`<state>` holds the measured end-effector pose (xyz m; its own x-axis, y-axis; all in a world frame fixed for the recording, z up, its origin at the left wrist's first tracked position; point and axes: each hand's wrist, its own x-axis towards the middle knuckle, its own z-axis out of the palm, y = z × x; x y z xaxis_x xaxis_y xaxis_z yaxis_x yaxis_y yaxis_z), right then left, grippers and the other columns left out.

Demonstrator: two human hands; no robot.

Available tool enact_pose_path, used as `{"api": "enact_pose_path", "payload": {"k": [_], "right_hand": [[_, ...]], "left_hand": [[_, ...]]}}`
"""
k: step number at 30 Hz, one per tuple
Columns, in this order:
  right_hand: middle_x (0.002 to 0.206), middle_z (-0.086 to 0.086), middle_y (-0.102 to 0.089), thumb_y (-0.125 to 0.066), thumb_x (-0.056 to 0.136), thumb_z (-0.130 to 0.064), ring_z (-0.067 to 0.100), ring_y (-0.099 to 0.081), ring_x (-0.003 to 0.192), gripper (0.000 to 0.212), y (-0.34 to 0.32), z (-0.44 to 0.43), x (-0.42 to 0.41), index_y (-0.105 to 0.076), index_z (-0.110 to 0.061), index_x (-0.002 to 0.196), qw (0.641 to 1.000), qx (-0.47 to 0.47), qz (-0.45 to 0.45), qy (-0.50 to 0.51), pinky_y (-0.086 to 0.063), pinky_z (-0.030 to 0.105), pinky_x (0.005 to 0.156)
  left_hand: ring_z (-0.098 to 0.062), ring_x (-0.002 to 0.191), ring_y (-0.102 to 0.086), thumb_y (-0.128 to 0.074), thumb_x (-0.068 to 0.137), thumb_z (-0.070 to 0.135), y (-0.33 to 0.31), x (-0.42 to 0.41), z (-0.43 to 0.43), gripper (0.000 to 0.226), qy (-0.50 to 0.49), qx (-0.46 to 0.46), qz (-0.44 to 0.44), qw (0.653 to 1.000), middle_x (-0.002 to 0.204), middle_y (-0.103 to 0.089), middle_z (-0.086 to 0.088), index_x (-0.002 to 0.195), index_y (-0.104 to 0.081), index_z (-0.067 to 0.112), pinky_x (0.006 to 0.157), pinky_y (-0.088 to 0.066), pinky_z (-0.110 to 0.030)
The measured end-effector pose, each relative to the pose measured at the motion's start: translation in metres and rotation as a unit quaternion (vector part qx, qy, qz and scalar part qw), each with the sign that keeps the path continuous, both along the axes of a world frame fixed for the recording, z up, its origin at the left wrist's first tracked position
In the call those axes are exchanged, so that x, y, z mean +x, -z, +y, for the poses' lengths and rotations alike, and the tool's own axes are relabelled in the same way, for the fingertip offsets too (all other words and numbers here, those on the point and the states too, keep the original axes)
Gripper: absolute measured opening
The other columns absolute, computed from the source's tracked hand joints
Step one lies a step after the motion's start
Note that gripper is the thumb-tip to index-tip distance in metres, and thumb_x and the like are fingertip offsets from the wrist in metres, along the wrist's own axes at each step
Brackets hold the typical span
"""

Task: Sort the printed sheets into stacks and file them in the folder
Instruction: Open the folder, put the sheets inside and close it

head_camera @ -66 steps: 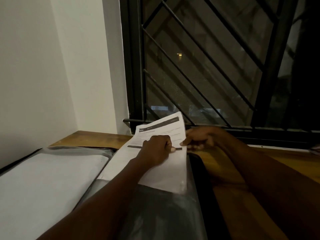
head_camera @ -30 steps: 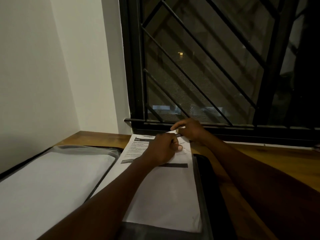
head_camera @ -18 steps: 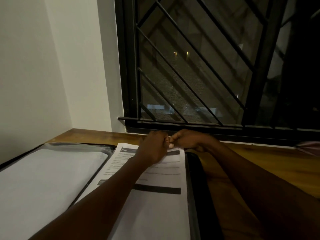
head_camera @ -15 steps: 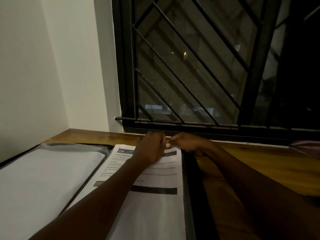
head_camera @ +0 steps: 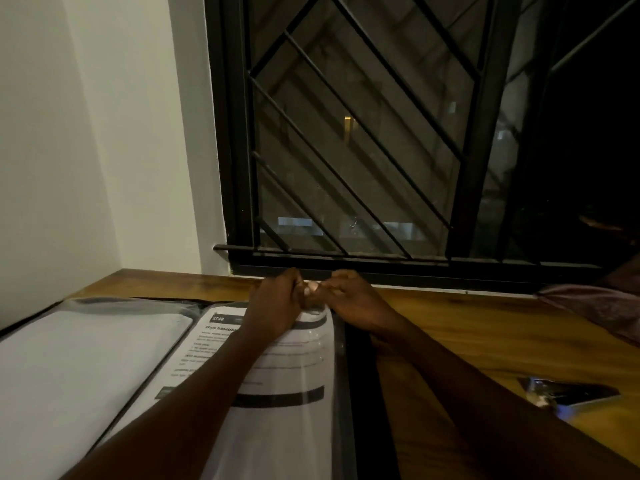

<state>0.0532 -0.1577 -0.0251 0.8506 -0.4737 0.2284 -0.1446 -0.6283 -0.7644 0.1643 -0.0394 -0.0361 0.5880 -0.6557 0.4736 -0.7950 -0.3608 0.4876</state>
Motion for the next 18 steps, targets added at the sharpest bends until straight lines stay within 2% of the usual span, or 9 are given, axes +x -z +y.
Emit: {"api": "enact_pose_path", "payload": {"k": [1,3,5,7,9,10,12,16,18], "right_hand": [[0.128,-0.005,-0.044,-0.057,0.086,-0.053,0.013,-0.046,0.121,0.028,0.0,0.005,-0.005,-0.065,-0.037,0.108,1.0,-0.013,-0.023,0.015,-0.041,0.036,0.104],[0.13,-0.005,-0.044,-0.062,0.085,-0.05,0.013,-0.047,0.121,0.042,-0.002,0.02,-0.017,-0.053,-0.037,0.124,0.998,0.003,-0.051,0.028,-0.045,0.033,0.098],[0.124,-0.002,-0.054,-0.066,0.083,-0.045,0.015,-0.057,0.109,0.055,-0.004,0.037,-0.025,-0.042,-0.03,0.131,0.99,0.12,-0.047,0.061,-0.053,0.033,0.086],[0.113,0.004,-0.065,-0.067,0.085,-0.033,0.019,-0.066,0.096,0.046,-0.004,0.047,-0.031,-0.047,-0.019,0.124,0.96,0.275,-0.022,0.052,-0.058,0.034,0.076],[0.107,0.009,-0.071,-0.067,0.087,-0.021,0.024,-0.069,0.096,0.035,-0.005,0.054,-0.041,-0.059,-0.011,0.119,0.938,0.346,0.02,0.011,-0.058,0.041,0.083],[0.106,0.009,-0.072,-0.068,0.086,-0.018,0.024,-0.07,0.096,0.033,-0.006,0.058,-0.046,-0.062,-0.011,0.117,0.932,0.361,0.039,-0.007,-0.056,0.043,0.087],[0.107,0.007,-0.072,-0.07,0.083,-0.012,0.024,-0.069,0.099,0.035,-0.007,0.07,-0.057,-0.063,-0.014,0.118,0.927,0.366,0.073,-0.043,-0.055,0.043,0.088],[0.113,0.012,-0.069,-0.072,0.079,-0.006,0.028,-0.067,0.105,0.043,-0.021,0.091,-0.066,-0.061,-0.009,0.121,0.92,0.369,0.112,-0.074,-0.052,0.046,0.094],[0.116,0.015,-0.067,-0.073,0.077,-0.005,0.03,-0.064,0.108,0.048,-0.039,0.102,-0.065,-0.058,-0.007,0.123,0.923,0.362,0.112,-0.071,-0.051,0.046,0.094]], "left_hand": [[-0.018,0.074,-0.062,-0.05,0.096,0.022,0.0,0.0,0.001,0.027,0.004,-0.007,-0.001,1.0,0.072,-0.06,0.005,0.072,-0.042,0.033,0.088,-0.049,-0.051],[-0.016,0.071,-0.061,-0.051,0.095,0.021,-0.003,-0.004,0.003,0.026,0.011,-0.016,0.005,1.0,0.07,-0.059,0.008,0.073,-0.043,0.033,0.085,-0.05,-0.051],[-0.013,0.071,-0.06,-0.052,0.095,0.023,-0.008,-0.01,0.007,0.021,0.017,-0.021,0.012,1.0,0.072,-0.059,0.008,0.077,-0.043,0.032,0.084,-0.052,-0.048],[-0.013,0.079,-0.061,-0.056,0.094,0.029,-0.017,-0.014,0.016,0.008,0.023,-0.021,0.029,0.999,0.088,-0.065,0.002,0.092,-0.047,0.029,0.082,-0.053,-0.041],[-0.02,0.104,-0.06,-0.06,0.092,0.035,-0.026,-0.016,0.033,0.033,0.015,-0.008,0.037,0.999,0.119,-0.061,-0.007,0.12,-0.049,0.024,0.088,-0.051,-0.039],[-0.024,0.114,-0.056,-0.06,0.091,0.038,-0.031,-0.017,0.045,0.047,0.009,0.006,0.041,0.999,0.131,-0.054,-0.009,0.132,-0.043,0.021,0.093,-0.05,-0.04],[-0.028,0.123,-0.051,-0.058,0.092,0.043,-0.039,-0.015,0.072,0.061,-0.009,0.033,0.04,0.999,0.141,-0.046,-0.011,0.143,-0.034,0.02,0.098,-0.047,-0.042],[-0.034,0.128,-0.045,-0.053,0.092,0.049,-0.043,-0.004,0.125,0.07,-0.051,0.096,0.075,0.991,0.145,-0.04,-0.016,0.148,-0.024,0.021,0.104,-0.041,-0.048],[-0.033,0.126,-0.047,-0.053,0.093,0.049,-0.046,-0.002,0.15,0.069,-0.051,0.108,0.092,0.989,0.144,-0.04,-0.017,0.148,-0.025,0.02,0.103,-0.041,-0.043]]}}
